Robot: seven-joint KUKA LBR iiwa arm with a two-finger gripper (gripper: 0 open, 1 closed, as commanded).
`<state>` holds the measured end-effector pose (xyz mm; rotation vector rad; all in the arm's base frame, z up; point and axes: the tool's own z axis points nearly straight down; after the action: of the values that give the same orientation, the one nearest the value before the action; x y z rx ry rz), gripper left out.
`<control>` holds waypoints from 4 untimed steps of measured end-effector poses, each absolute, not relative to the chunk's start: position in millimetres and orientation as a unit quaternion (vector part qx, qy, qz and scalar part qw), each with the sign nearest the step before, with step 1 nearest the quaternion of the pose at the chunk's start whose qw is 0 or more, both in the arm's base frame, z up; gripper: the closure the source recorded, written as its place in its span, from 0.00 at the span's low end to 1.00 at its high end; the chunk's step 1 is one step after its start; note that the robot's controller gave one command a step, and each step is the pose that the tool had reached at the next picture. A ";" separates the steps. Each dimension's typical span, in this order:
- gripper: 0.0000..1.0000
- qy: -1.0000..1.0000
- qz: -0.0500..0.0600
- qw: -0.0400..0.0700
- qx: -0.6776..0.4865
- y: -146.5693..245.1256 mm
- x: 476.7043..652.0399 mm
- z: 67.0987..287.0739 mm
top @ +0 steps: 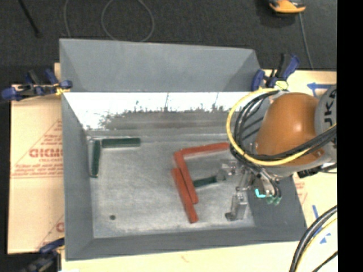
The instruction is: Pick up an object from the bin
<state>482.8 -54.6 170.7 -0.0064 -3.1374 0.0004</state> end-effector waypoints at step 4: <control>0.00 -0.995 0.000 -0.001 -0.096 2.4 496.5 71.6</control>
Offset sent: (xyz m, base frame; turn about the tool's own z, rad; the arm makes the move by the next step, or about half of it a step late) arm 0.0546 0.0400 -0.0755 -0.0420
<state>496.5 2.4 71.6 -0.3008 -3.1301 -0.0002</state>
